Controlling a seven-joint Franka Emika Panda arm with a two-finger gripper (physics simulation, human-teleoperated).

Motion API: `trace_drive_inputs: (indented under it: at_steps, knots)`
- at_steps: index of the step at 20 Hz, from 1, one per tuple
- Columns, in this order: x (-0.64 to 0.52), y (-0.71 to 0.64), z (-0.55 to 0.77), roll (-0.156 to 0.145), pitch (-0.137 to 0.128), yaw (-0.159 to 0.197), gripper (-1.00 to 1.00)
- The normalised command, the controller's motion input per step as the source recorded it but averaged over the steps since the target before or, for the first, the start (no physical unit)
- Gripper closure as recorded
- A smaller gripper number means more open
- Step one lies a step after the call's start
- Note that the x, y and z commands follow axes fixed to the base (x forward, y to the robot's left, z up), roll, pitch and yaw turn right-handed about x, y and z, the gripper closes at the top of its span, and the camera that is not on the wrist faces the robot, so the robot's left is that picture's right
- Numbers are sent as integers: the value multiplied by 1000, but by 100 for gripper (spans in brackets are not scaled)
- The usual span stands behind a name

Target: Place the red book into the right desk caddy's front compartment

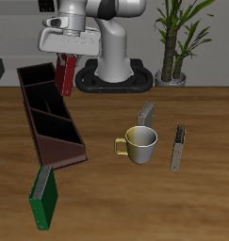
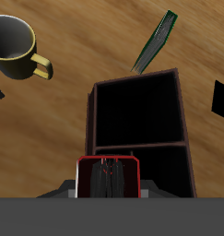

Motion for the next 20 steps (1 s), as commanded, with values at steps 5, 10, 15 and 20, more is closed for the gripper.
trace_drive_inputs:
  at_steps: [5,10,15,20]
  knots:
    - [32,-35,-137,15,15,4,100]
    - [52,14,-108,11,6,3,100]
    - [77,-19,-151,2,23,-18,100]
    - [72,-34,-279,-3,50,-20,100]
